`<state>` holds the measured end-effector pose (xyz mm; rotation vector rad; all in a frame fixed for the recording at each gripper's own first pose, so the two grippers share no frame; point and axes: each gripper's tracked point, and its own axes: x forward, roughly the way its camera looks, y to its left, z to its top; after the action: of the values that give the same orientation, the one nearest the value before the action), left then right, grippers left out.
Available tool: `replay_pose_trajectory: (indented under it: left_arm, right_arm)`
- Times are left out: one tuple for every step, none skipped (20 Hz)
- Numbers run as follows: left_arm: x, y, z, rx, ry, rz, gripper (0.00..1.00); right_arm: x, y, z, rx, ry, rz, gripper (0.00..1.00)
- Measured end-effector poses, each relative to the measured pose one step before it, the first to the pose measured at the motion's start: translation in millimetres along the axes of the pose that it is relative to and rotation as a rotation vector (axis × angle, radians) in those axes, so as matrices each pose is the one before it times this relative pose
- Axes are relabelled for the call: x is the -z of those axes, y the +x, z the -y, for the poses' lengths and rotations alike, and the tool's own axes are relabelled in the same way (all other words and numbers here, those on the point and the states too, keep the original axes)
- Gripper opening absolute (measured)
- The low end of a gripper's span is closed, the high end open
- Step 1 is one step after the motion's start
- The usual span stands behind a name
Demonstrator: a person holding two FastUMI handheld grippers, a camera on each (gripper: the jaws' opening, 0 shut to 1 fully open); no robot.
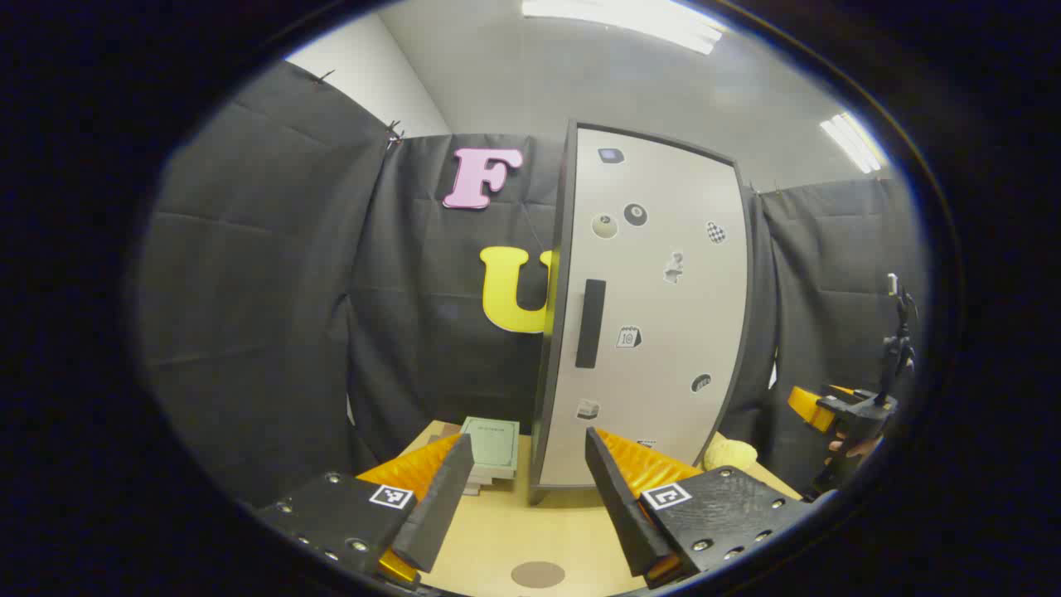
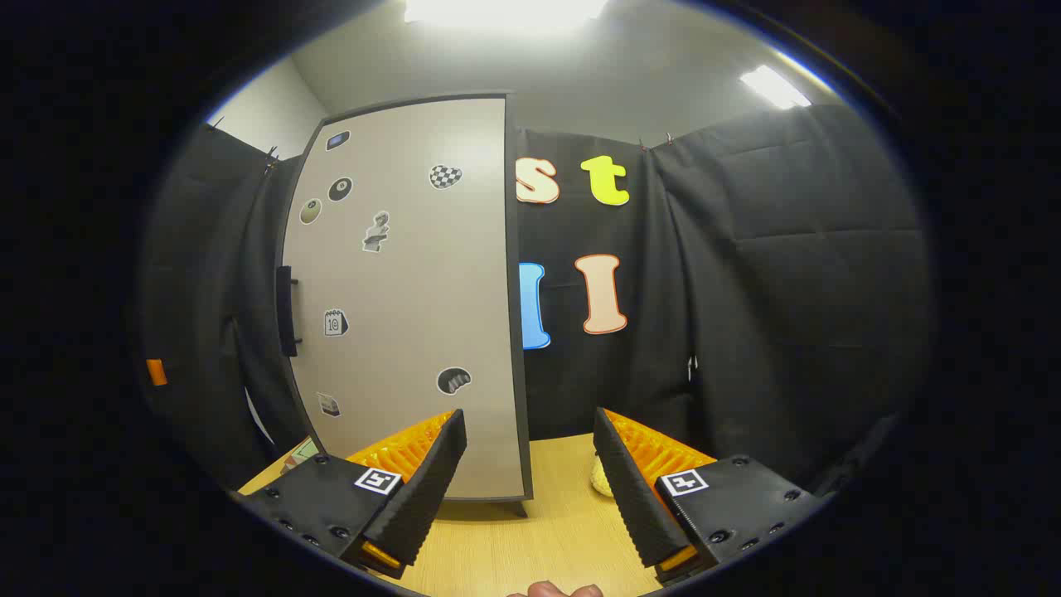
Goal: Open the cabinet door with the right hand, grasp the bottle in the cabinet with the left hand and place it on the coaster, then close the cabinet door with the right hand.
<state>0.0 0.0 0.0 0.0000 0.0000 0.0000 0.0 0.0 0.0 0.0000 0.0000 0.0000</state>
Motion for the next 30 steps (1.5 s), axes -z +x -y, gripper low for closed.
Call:
replay_pose_trajectory:
  left_arm:
    - [-1.02, -0.99, 0.57, -0.00086, 0.01179, 0.00065, 0.82]
    - [-1.12, -1.63, 0.73, 0.00128, 0.01055, 0.00236, 0.84]
    - [-1.5, -0.55, 0.74, 0.00467, 0.00456, 0.00237, 0.82]
    - [0.41, -0.84, 2.08, 0.0057, -0.00102, 0.00301, 0.82]
    - [-0.69, -0.73, 0.17, 0.00162, -0.00479, 0.00185, 0.84]
    - [-0.29, -0.49, -0.7, 0.00061, -0.00607, 0.00269, 0.84]
    - [-0.99, -0.51, -0.97, 0.00157, -0.00695, 0.00296, 0.84]
    - [0.12, -1.44, -1.07, 0.00311, -0.00533, 0.00476, 0.84]
    - [-1.77, -0.75, -1.21, 0.00135, 0.00099, 0.00335, 0.84]
    - [-0.25, -0.56, -2.69, -0.00117, 0.00868, 0.00086, 0.84]
    - [-1.16, -0.17, -3.73, -0.00476, 0.01355, 0.00232, 0.82]
    - [0.39, -0.84, -2.6, -0.00474, 0.00993, 0.0029, 0.84]
    - [-1.09, 0.86, -1.22, 0.00234, 0.00279, 0.00224, 0.84]
    - [0.46, 3.17, 0.99, 0.00523, -0.0026, 0.00038, 0.82]
    - [0.08, 2.41, 1.0, 0.00795, -0.00501, -0.0012, 0.82]
    - [1.58, 1.94, 0.42, 0.00588, -0.00401, -0.00281, 0.82]
    - [1.13, 2.0, 0.65, 0.0045, -0.00312, -0.00073, 0.82]
    - [1.58, 1.82, -0.28, 0.00223, -0.00245, 0.00013, 0.82]
    - [1.33, 2.03, -0.51, 0.00092, -0.00338, -0.00018, 0.84]
    - [3.16, 2.65, -0.11, 0.00065, -0.00296, -0.0028, 0.84]
    - [2.94, 2.69, -0.48, -0.00176, -0.00054, -0.00441, 0.84]
    - [3.89, 1.87, -1.78, -0.00509, 0.00106, -0.00388, 0.84]
    - [2.65, 0.45, -2.44, -0.00735, 0.00276, -0.00202, 0.84]
    - [2.87, -0.81, -1.9, -0.00902, 0.00246, 0.00372, 0.84]
    - [0.81, -1.02, -1.47, -0.00911, 0.00078, 0.0087, 0.82]
    - [2.06, -2.28, -2.32, -0.00906, 0.00269, 0.01238, 0.82]
    - [1.44, -2.44, -3.03, -0.01337, 0.00872, 0.01373, 0.82]
    - [4.54, -3.16, -3.66, -0.01627, 0.00834, 0.01039, 0.82]
    - [3.53, -3.39, -2.58, -0.01107, 0.00136, 0.00784, 0.82]
    - [5.88, -4.45, -1.03, -0.00573, -0.00769, 0.00076, 0.82]
  right_arm:
    - [-0.78, -0.6, 0.21, 0.00126, 0.00118, 0.00022, 0.98]
    - [-0.23, -0.7, 0.7, 0.00056, 0.00337, -0.0003, 0.98]
    - [-0.98, -0.57, -1.05, -0.001, 0.00351, 0.00048, 0.98]
    - [-0.36, -1.03, -0.11, -0.00037, 0.00156, 0.00147, 0.98]
    - [-1.31, -0.55, -1.03, 0.00032, -0.00146, 0.00131, 0.98]
    - [-0.21, -0.83, -1.22, -0.00251, -0.00111, 0.00065, 0.98]
    - [-0.22, -1.63, -2.02, -0.00514, -0.00034, -0.00261, 0.98]
    - [-0.75, -1.1, -1.89, -0.00398, -0.00034, -0.00021, 0.98]
    - [-2.33, -2.3, -1.35, -0.00137, 0.00061, 0.00464, 0.97]
    - [-2.11, -1.03, -1.45, -0.00371, 0.00361, 0.00528, 0.97]
    - [-3.34, -0.96, -3.04, -0.0068, 0.00427, 0.00394, 0.97]
    - [-2.23, -0.73, -2.4, -0.00265, 0.00277, 0.00123, 0.97]
    - [-4.31, -0.42, -2.02, -0.00148, 0.00253, 0.008, 0.97]
    - [-3.67, -0.83, -1.7, -0.00269, -0.0001, 0.00718, 0.97]
    - [-3.69, 0.05, -1.98, -0.00314, -0.00126, 0.00621, 0.96]
    - [-0.16, -1.07, -1.94, -0.00471, -0.00251, -0.00045, 0.96]
    - [-1.8, -0.06, -2.7, -0.00698, -0.0024, 0.00219, 0.96]
    - [-1.1, -0.13, -2.3, -0.00716, -0.00276, 0.00221, 0.96]
    - [-1.43, 0.11, -2.55, -0.00672, -0.00476, 0.00328, 0.97]
    - [-0.76, 0.28, -1.8, -0.0038, -0.00629, 0.00334, 0.97]
    - [-1.4, 0.93, -3.11, -0.0059, -0.0042, 0.00196, 0.97]
    - [-0.83, 0.53, -3.2, -0.00713, -0.00083, 0.00078, 0.97]
    - [-1.68, 1.02, -3.55, -0.00713, 0.00142, -0.0015, 0.97]
    - [-1.77, 1.76, -4.49, -0.01088, 0.00271, -0.00277, 0.97]
    - [-1.83, 1.95, -5.77, -0.01493, 0.00143, -0.00364, 0.95]
    - [-2.91, 3.27, -5.25, -0.01301, 0.00224, -0.00291, 0.97]
    - [-3.87, 3.19, -4.79, -0.01221, 0.0026, -0.00222, 0.97]
    - [-3.77, 3.51, -6.36, -0.01585, 0.00477, -0.00311, 0.96]
    - [-5.69, 3.93, -6.35, -0.01578, 0.00464, 0.00132, 0.97]
    - [-5.4, 3.34, -5.64, -0.01308, 0.00408, 0.00261, 0.97]
